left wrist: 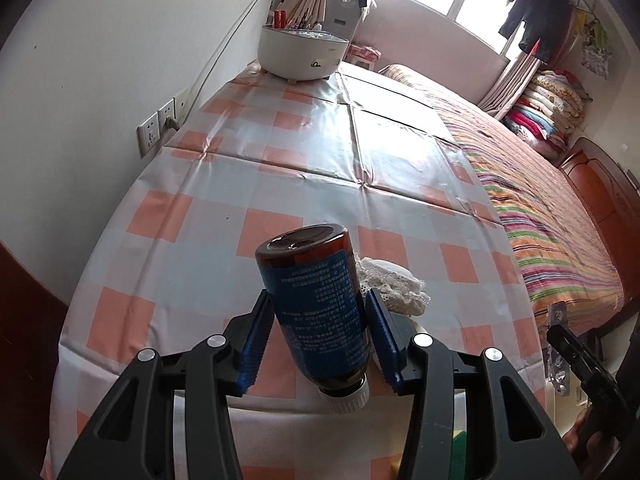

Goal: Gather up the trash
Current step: 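Carry both items to the bin while the right tool opens to drop the foil pack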

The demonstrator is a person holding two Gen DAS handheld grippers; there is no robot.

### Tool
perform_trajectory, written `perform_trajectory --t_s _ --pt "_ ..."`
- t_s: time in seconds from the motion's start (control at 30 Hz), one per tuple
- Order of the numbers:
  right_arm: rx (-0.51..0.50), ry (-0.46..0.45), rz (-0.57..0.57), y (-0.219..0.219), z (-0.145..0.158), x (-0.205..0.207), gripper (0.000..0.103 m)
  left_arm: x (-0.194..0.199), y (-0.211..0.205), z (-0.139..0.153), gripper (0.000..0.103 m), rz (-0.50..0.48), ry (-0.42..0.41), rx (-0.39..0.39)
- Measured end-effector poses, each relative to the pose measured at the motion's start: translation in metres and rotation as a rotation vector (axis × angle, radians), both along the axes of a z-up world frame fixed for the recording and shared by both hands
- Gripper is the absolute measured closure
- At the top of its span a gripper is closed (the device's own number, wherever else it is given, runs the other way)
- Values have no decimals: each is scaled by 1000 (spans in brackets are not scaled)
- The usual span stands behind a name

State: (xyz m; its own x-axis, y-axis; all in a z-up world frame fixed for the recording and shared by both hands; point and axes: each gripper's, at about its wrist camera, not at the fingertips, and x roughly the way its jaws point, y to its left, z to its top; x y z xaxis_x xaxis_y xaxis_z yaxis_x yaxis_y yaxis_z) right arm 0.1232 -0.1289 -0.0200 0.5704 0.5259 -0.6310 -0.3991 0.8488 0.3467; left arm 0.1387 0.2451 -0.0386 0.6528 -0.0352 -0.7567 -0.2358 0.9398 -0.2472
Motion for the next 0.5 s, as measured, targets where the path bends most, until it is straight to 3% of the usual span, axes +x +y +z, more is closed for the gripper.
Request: perform_trajectory --t_s 0.5 --pt "-22 -57 -31 -47 11 -34 69 -19 -49 27 58 -113 -92 22"
